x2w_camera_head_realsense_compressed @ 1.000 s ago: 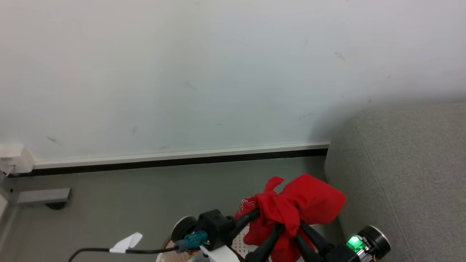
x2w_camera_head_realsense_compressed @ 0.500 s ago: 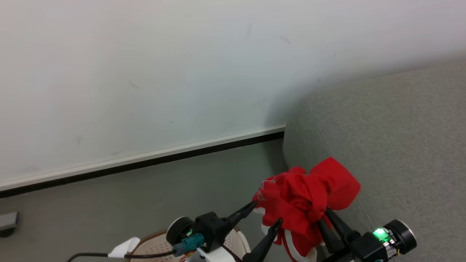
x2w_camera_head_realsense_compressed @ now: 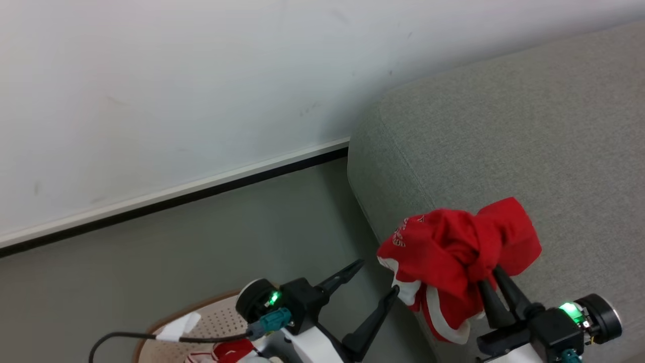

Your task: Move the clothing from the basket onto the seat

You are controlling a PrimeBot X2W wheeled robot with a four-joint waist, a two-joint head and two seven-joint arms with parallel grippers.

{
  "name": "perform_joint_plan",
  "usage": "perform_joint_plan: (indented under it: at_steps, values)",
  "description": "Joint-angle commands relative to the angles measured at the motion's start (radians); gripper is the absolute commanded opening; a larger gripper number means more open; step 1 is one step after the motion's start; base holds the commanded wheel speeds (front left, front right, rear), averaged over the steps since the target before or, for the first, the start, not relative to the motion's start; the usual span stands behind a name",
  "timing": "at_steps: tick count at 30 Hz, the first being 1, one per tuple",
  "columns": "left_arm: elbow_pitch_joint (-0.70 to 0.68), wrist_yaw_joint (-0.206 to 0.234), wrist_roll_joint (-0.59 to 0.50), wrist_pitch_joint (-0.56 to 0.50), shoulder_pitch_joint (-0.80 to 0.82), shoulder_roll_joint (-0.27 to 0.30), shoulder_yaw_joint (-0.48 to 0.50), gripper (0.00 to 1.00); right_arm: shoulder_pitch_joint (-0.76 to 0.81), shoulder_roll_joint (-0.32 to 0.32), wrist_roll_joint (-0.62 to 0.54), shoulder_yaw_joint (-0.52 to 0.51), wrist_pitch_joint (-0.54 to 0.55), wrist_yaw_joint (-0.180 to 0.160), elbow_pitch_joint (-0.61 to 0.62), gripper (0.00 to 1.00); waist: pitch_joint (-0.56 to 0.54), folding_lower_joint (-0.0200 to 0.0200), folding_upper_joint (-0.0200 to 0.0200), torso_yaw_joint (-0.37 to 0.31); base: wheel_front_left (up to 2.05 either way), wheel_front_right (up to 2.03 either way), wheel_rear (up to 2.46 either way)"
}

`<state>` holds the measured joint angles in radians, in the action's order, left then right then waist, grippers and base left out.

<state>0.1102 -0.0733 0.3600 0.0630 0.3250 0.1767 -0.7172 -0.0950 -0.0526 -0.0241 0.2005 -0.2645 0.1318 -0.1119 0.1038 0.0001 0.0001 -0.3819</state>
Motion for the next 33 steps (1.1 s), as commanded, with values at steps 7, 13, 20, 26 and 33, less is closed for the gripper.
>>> perform_joint_plan:
  at_steps: [7, 13, 20, 26, 33]
  values:
    - [-0.019, -0.005, -0.054, -0.025, 0.132, 0.020, 0.012, 1.00, -0.139, 0.003, 0.044, -0.103, 0.000, -0.002, 0.060, 0.00, 0.198, -0.0001, -0.0001, 0.059, 0.00, 0.00, 0.00]
    - [-0.042, -0.018, -0.082, -0.042, 0.258, 0.025, 0.019, 1.00, -0.363, 0.002, 0.025, -0.253, 0.000, -0.002, 0.017, 0.00, 0.373, -0.0001, -0.0001, 0.124, 0.00, 0.00, 0.00]
    - [-0.052, -0.028, -0.105, -0.027, 0.355, 0.029, 0.016, 1.00, -0.683, -0.087, -0.025, -0.464, 0.000, -0.002, -0.136, 0.00, 0.513, -0.0001, -0.0001, 0.206, 0.00, 0.00, 0.00]
    - [-0.059, -0.030, -0.108, -0.010, 0.393, 0.016, 0.008, 1.00, -0.901, -0.209, -0.096, -0.659, 0.017, -0.002, -0.310, 0.00, 0.582, -0.0001, -0.0001, 0.272, 0.00, 0.00, 0.00]
    - [-0.075, -0.024, -0.108, -0.004, 0.395, 0.020, 0.002, 1.00, -1.045, -0.293, -0.168, -0.833, 0.059, -0.002, -0.442, 0.00, 0.645, -0.0001, -0.0001, 0.316, 0.00, 0.00, 0.00]
